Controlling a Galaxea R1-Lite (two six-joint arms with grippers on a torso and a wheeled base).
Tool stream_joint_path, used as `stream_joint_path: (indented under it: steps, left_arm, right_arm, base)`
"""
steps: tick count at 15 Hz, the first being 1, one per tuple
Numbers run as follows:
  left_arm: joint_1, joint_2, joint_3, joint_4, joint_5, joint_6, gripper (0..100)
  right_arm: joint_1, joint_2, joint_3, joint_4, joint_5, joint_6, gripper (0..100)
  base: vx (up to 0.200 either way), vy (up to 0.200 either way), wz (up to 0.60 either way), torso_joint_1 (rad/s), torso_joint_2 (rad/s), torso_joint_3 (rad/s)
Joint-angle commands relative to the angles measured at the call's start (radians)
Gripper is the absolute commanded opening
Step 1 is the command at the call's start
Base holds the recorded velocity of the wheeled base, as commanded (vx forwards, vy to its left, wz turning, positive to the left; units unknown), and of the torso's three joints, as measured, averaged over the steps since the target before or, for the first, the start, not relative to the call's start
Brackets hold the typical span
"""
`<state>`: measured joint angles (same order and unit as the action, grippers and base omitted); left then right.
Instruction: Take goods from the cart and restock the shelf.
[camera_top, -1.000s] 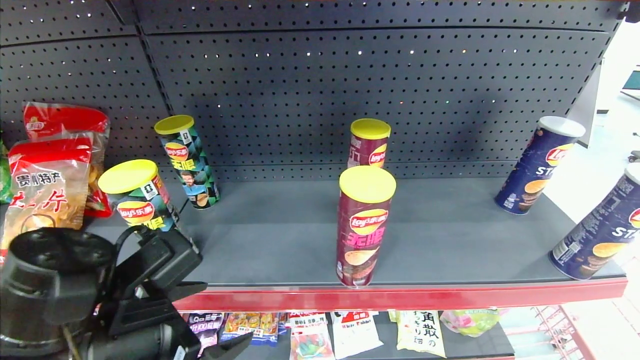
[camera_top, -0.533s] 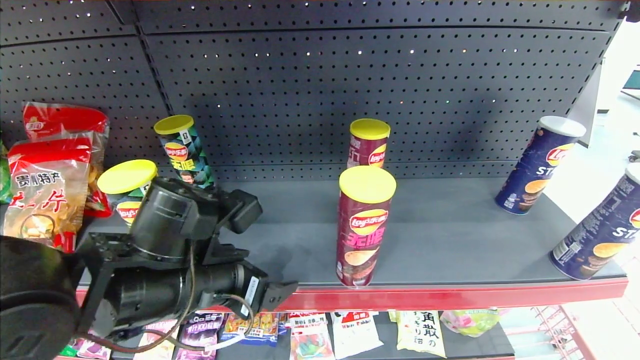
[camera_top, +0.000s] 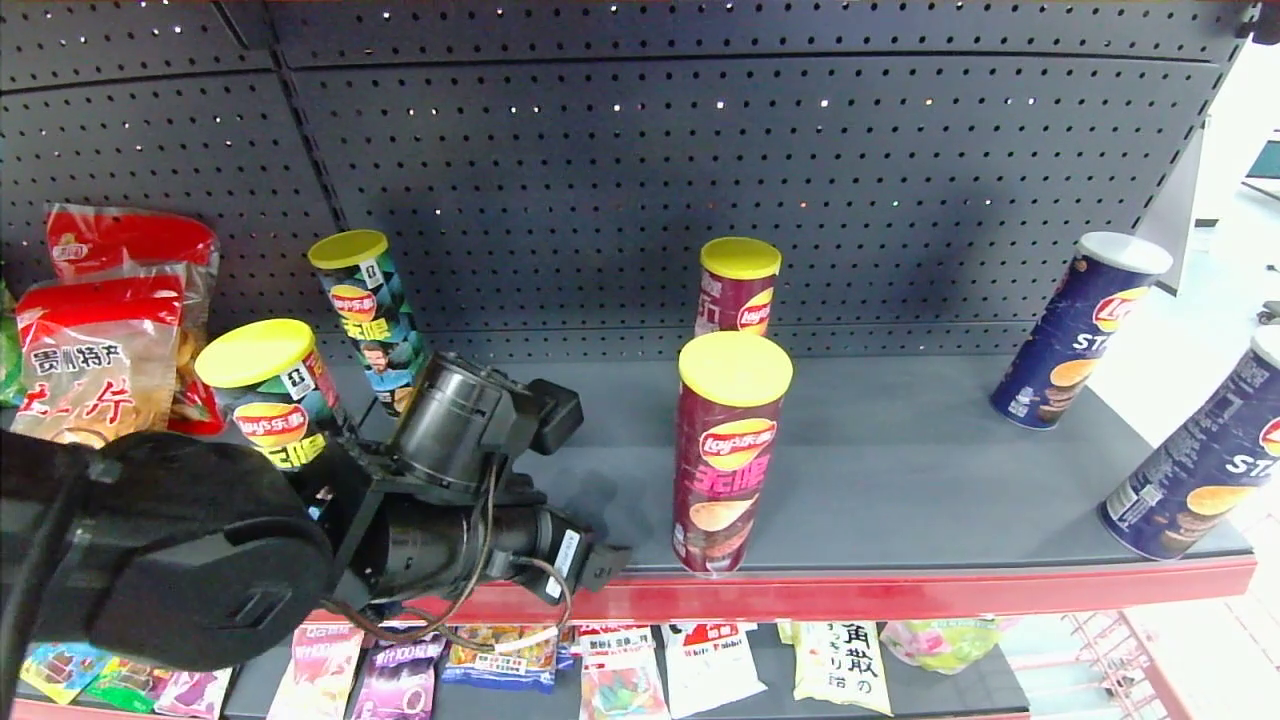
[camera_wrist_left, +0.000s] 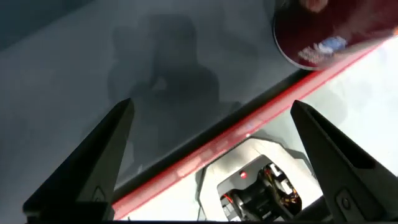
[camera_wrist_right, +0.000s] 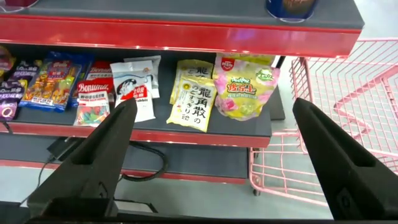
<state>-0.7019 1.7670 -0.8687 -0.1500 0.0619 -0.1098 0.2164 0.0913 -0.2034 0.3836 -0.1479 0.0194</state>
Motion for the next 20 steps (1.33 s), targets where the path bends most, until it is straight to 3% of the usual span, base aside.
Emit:
stream_joint_path:
  steps: [1, 10, 20]
  left_arm:
    - [-0.007, 0.037, -0.021, 0.000, -0.001, -0.001, 100]
    - [-0.008, 0.134, -0.130, 0.000, 0.053, -0.001, 100]
    - [-0.018, 0.175, -0.200, 0.001, 0.055, -0.001, 100]
  right_arm:
    - [0.000, 0.007, -0.001, 0.000, 0.001, -0.001, 100]
    - [0.000, 0.007, -0.001, 0.000, 0.001, 0.001, 100]
    - [0.000, 0.007, -0.001, -0.002, 0.001, 0.002, 100]
  base:
    - [0.000, 0.000, 0.00, 0.000, 0.00, 0.000]
    - [0.000, 0.000, 0.00, 0.000, 0.00, 0.000]
    - [0.000, 0.000, 0.00, 0.000, 0.00, 0.000]
